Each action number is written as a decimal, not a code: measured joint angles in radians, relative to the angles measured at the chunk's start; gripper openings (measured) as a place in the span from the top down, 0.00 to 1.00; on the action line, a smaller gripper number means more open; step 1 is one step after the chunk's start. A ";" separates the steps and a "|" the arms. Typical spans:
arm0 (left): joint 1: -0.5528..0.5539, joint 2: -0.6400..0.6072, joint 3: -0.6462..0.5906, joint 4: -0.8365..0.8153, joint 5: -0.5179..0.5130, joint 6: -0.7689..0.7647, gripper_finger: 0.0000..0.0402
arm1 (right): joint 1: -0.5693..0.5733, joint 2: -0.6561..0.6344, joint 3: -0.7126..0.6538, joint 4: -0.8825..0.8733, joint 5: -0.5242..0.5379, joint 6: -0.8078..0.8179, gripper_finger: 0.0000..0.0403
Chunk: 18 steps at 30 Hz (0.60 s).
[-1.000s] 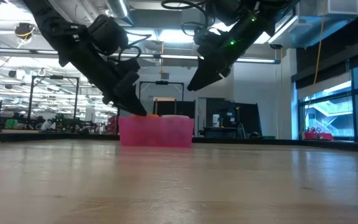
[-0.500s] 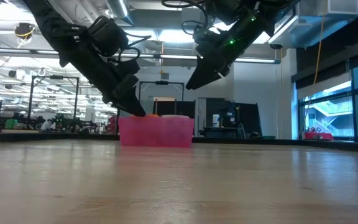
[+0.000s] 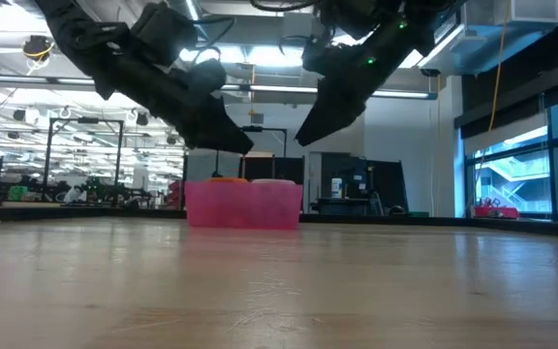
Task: Pick & Place Dice
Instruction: Put the small blue dice into the bin
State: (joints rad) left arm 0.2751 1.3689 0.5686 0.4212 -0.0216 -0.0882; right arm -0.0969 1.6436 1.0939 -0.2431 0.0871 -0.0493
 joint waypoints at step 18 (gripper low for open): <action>-0.140 0.005 -0.001 -0.078 -0.023 -0.058 0.73 | 0.378 0.009 0.000 -0.408 -0.147 0.432 0.40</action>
State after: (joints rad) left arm 0.1353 1.3743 0.5678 0.3428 -0.0445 -0.1458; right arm 0.2811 1.6522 1.0939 -0.6516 -0.0602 0.3828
